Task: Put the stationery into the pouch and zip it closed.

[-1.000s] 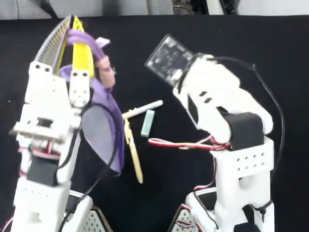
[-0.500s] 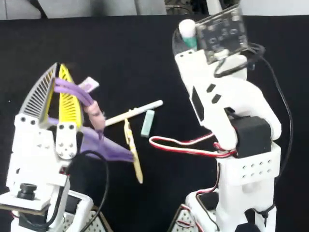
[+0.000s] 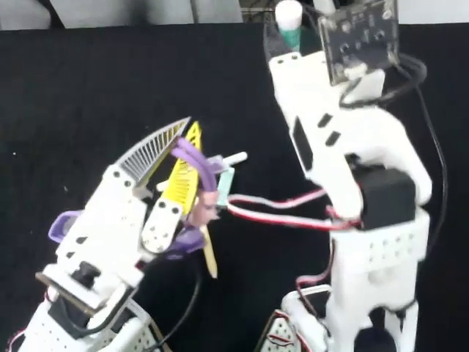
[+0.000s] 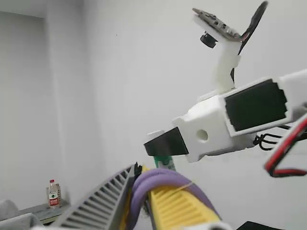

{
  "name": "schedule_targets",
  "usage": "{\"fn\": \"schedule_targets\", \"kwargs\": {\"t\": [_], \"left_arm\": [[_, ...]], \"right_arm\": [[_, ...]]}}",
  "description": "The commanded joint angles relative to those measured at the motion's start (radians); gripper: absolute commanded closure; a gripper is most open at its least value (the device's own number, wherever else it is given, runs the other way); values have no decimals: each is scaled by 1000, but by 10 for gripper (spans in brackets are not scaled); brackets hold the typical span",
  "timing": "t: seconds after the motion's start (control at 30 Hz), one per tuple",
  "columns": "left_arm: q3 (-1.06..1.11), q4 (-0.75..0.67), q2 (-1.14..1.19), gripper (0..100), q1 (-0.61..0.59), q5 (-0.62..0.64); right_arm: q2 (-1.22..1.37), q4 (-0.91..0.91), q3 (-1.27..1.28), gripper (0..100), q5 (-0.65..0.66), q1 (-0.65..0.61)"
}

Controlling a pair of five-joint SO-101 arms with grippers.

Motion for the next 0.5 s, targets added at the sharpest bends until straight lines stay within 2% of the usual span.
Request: {"fn": "schedule_targets", "kwargs": {"t": [0.0, 0.1, 0.27, 0.47], "left_arm": [[-211, -40, 190, 971, -13, 12], [-355, -40, 350, 971, -68, 12], [-561, -37, 614, 971, -147, 12], [-742, -35, 809, 971, -145, 12]], "right_arm": [[148, 60, -185, 987, -9, 20], [268, 61, -271, 987, -12, 112], [430, 106, -473, 988, -126, 305], [576, 226, -699, 988, -127, 341]]}}
